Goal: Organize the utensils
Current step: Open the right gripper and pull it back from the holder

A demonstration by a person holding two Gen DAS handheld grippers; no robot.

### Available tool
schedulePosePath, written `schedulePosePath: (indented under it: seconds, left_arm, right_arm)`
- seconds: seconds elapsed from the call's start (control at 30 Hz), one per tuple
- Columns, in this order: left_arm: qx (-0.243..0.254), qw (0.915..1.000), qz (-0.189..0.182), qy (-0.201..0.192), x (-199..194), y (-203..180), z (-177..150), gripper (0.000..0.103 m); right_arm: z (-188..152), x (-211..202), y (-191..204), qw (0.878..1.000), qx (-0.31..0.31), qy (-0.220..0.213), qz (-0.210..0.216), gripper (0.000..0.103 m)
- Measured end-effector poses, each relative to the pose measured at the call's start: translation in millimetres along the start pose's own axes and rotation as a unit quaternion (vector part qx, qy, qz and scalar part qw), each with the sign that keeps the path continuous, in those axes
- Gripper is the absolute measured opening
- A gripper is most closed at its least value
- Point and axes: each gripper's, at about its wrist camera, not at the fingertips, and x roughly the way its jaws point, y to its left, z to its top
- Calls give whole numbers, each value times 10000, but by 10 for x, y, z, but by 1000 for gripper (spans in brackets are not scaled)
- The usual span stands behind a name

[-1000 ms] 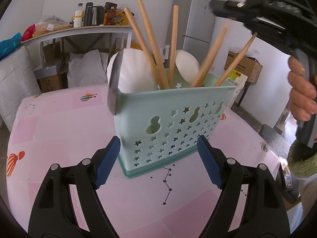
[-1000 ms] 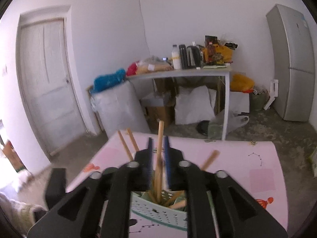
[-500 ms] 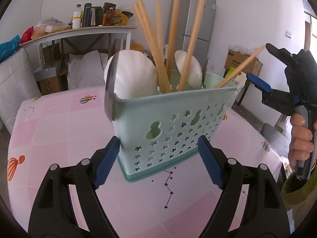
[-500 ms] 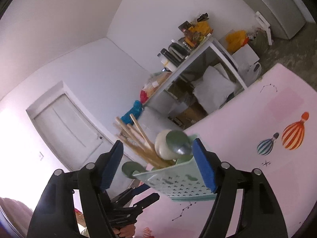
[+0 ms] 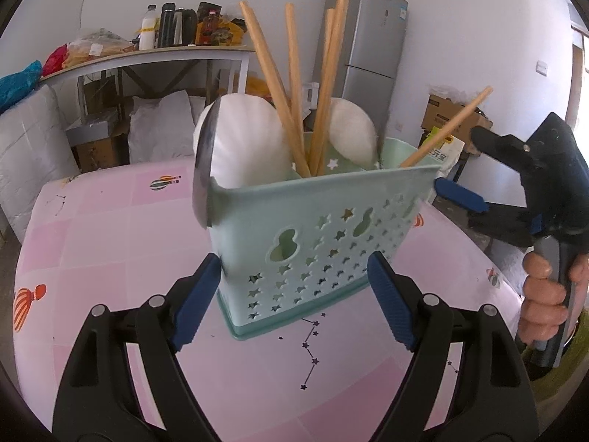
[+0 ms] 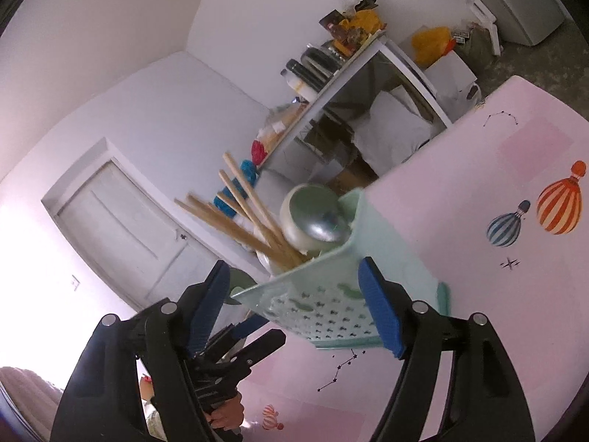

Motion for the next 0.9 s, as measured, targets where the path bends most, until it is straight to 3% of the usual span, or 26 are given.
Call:
schedulePosePath:
  seconds: [0.07, 0.17, 0.33, 0.53, 0.67, 0.8, 0.9]
  left_arm:
    - [28, 10000, -71, 27, -30, -21, -12, 77]
    - [291, 9995, -107, -34, -89, -94, -48, 77]
    - [819, 9964, 122, -164, -163, -199, -77, 77]
    - [663, 9977, 100, -96, -70, -142, -57, 78]
    - [462, 9989, -16, 21, -4, -43, -81, 78]
    - [347, 9994, -45, 47, 43, 39, -86, 78]
    - [254, 9996, -124, 71, 81, 67, -70, 78]
  right_arm:
    - [-46, 112, 58, 9997, 20, 191, 137, 71]
    - [-122, 210, 248, 9982, -419, 361, -238, 71]
    - [-82, -86, 406, 9941, -850, -103, -670, 71]
    - [83, -150, 166, 9891, -976, -86, -1098, 73]
    - [143, -20, 47, 9895, -1104, 96, -926, 80]
    - [187, 84, -81, 9936, -957, 245, -548, 80]
    - [162, 148, -108, 9937, -947, 315, -508, 82]
